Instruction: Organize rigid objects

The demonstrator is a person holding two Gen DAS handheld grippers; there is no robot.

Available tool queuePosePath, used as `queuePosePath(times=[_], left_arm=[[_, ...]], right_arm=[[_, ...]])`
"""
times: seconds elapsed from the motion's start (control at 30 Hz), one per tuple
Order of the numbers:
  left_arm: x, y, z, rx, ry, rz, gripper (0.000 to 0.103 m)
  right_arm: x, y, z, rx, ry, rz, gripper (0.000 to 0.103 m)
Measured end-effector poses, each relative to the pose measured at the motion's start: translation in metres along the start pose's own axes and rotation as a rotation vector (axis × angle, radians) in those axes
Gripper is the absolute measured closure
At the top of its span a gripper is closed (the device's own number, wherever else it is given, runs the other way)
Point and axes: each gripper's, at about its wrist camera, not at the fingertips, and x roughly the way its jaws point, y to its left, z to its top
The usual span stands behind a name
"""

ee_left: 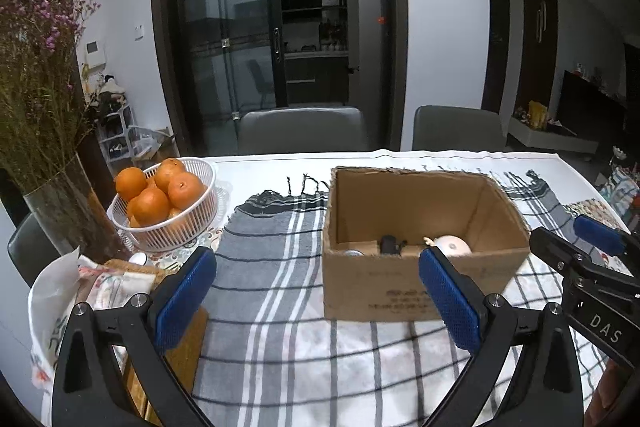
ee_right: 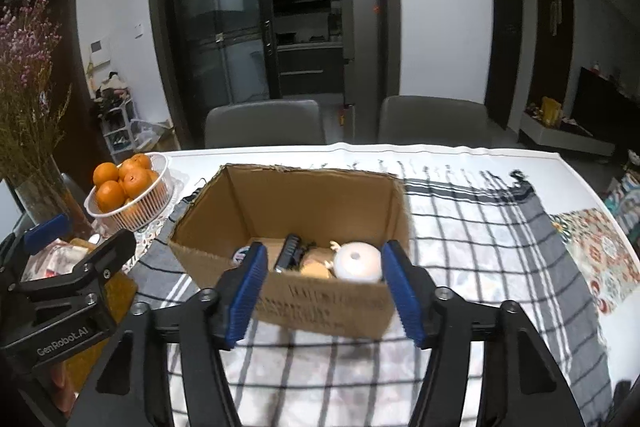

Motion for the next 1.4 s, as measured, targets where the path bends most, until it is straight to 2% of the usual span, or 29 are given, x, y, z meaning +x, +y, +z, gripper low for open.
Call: queuePosePath(times=[0.23,0.4,0.8,1.1,1.4], left_arm=[[-0.040,-0.009,-0.018,0.015,-0.026,-0.011,0.000],[-0.068,-0.013,-0.031,0.018,-0.046,-0.002,0.000],[-0.118,-0.008,-0.064,0.019,-0.093,0.042,0.000],[-0.130,-0.005,-0.080,0.017,-0.092,0.012,0.000],[-0.133,-0.004,-0.093,0.023,-0.082,0.019,0.000]], right_arm=[[-0.043,-0.010,-0.021,0.016,-0.016,-0.043,0.024],[-0.069,-0.012,-0.036,0.019,-0.038,-0.062,0.019],[-0.116,-0.010,-0.070,0.008,-0.090,-0.070,0.016],[-0.133,-0.007,-0.088,0.008,-0.102,-0.091,0.016],[-0.138,-0.006,-0.102,0.011,-0.095,-0.087,0.016]])
